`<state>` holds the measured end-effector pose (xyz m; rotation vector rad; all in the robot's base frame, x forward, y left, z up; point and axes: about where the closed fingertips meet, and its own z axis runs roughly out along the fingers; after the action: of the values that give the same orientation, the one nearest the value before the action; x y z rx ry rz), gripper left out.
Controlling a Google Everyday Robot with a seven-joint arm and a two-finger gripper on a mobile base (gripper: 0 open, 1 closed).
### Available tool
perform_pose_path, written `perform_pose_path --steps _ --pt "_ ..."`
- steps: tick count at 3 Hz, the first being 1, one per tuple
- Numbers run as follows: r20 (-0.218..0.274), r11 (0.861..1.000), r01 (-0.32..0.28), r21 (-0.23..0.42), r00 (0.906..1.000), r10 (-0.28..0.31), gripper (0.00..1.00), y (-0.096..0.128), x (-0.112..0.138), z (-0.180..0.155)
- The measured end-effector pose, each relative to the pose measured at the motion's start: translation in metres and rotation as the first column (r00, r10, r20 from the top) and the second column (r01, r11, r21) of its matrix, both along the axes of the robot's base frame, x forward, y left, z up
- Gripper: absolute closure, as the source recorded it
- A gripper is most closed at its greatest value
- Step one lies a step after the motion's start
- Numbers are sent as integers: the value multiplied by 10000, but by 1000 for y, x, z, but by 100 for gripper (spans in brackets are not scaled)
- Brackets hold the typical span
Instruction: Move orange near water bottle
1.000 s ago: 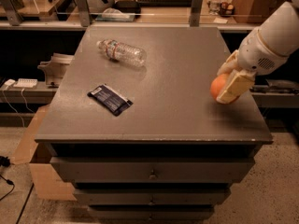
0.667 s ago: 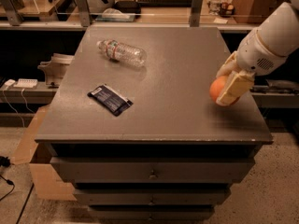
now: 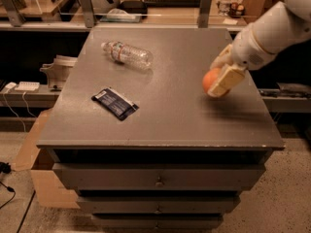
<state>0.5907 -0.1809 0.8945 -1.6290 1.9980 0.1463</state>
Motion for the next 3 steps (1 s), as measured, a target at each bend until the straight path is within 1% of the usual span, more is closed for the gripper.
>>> perform_pose_path --steps 1,2,3 --pt "1031 9923 -1233 88 9872 1218 100 53 39 32" --pt "1822 9715 -2361 -226 9545 2362 100 101 63 58" --pt "2174 9523 -2984 -647 9271 3053 100 134 91 60"
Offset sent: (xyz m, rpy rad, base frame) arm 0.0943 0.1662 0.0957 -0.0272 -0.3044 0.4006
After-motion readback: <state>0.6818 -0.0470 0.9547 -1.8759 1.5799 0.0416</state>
